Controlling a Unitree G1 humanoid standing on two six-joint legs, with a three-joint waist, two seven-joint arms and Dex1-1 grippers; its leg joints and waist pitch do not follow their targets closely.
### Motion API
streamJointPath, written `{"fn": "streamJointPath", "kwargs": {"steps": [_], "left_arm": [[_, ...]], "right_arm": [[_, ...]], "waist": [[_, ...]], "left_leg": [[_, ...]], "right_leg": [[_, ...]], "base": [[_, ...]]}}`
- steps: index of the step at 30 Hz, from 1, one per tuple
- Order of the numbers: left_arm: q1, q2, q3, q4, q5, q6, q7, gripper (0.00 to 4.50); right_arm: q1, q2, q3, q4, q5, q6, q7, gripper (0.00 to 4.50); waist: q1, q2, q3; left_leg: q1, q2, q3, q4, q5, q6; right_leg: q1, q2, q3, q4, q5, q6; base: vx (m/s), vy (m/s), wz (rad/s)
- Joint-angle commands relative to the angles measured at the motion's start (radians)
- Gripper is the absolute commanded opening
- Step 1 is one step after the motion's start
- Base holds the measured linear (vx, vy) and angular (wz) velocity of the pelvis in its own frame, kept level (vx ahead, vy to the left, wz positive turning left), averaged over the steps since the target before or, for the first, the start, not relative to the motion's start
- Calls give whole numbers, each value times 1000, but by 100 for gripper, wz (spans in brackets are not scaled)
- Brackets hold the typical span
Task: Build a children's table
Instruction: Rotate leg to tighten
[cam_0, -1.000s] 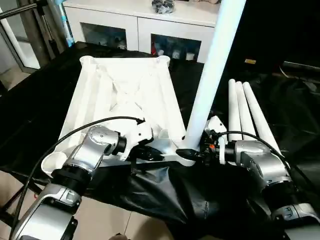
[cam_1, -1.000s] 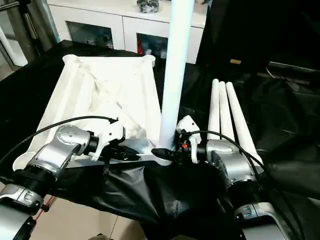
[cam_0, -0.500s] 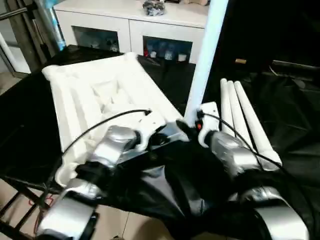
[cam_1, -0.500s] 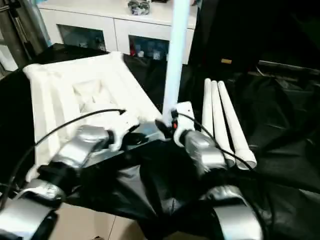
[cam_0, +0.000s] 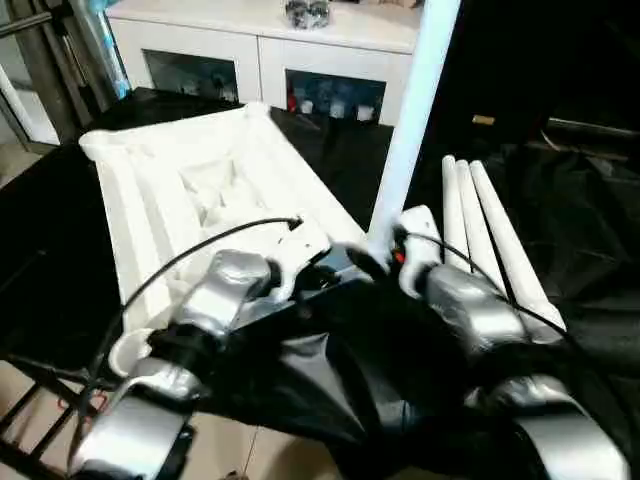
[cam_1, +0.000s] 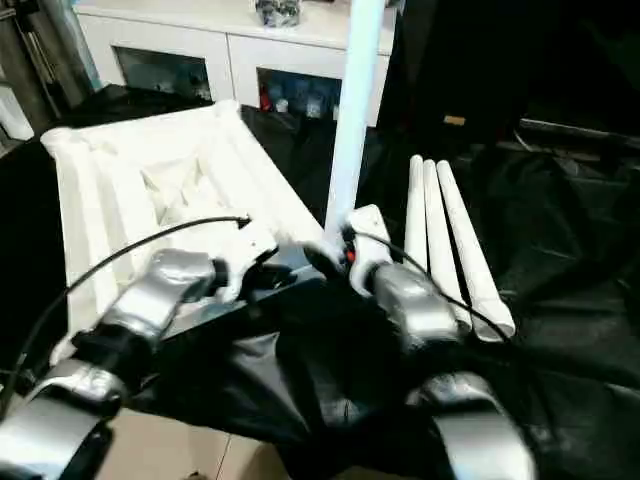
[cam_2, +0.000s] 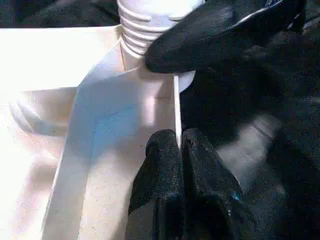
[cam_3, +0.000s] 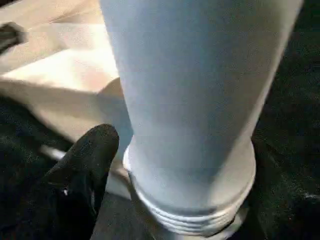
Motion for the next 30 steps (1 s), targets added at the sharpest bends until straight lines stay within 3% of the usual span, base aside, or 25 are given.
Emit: {"fn": "streamJointPath", "kwargs": {"steps": [1, 9, 15, 24, 25, 27, 28, 29, 30], "left_arm": [[2, -25, -44, -43, -54, -63, -92, 0], [7, 33, -50, -35, -60, -105, -213, 0], [1, 63, -47, -14, -59, -126, -250, 0], [0, 58, -35, -2, -47, -127, -216, 0], [-7, 44, -24, 10, -40, -118, -166, 0], [-7, 44, -24, 10, -40, -118, -166, 0], [-17, 22, -12, 22, -30, -100, -99, 0], [-29, -1, -4, 32, -17, -81, -34, 0], [-29, -1, -4, 32, -17, -81, -34, 0]], "right_arm": [[23, 1, 84, -69, 28, 28, 160, 389], [71, -79, 134, -172, 42, 91, 327, 389], [93, -89, 159, -205, 29, 111, 360, 319], [102, -59, 160, -210, 18, 130, 309, 281], [87, -33, 142, -165, -6, 123, 217, 280], [87, -33, 142, -165, -6, 123, 217, 279], [58, 5, 113, -92, -32, 115, 79, 278], [26, 43, 78, -18, -47, 109, -59, 277], [26, 43, 78, -18, -47, 109, -59, 277]], "waist": [[5, -2, -58], [21, 3, -56], [30, 4, -57], [30, 3, -57], [27, 4, -56], [22, 2, -52], [22, 2, -50], [14, 4, -44], [4, 5, -41]], "left_leg": [[0, 55, -14, -61, -138, 92], [2, 59, -12, -62, -155, 76], [3, 60, -13, -63, -155, 60], [3, 59, -13, -64, -153, 54], [3, 59, -14, -65, -155, 45], [6, 57, -16, -69, -194, 31], [6, 56, -16, -69, -204, 30], [8, 55, -18, -73, -240, 12], [11, 54, -24, -77, -283, -13]], "right_leg": [[61, -93, 56, -75, -143, -226], [58, -92, 56, -77, -183, -217], [54, -94, 56, -75, -179, -217], [55, -94, 56, -76, -185, -212], [52, -96, 57, -77, -196, -209], [52, -97, 56, -85, -266, -197], [52, -97, 56, -88, -291, -189], [46, -97, 56, -95, -366, -176], [43, -97, 51, -102, -460, -154]], "base": [[0, 0, 0], [0, 0, 0], [0, 0, 0], [0, 0, 0], [0, 0, 0], [0, 0, 0], [0, 0, 0], [0, 0, 0], [0, 0, 0]]}}
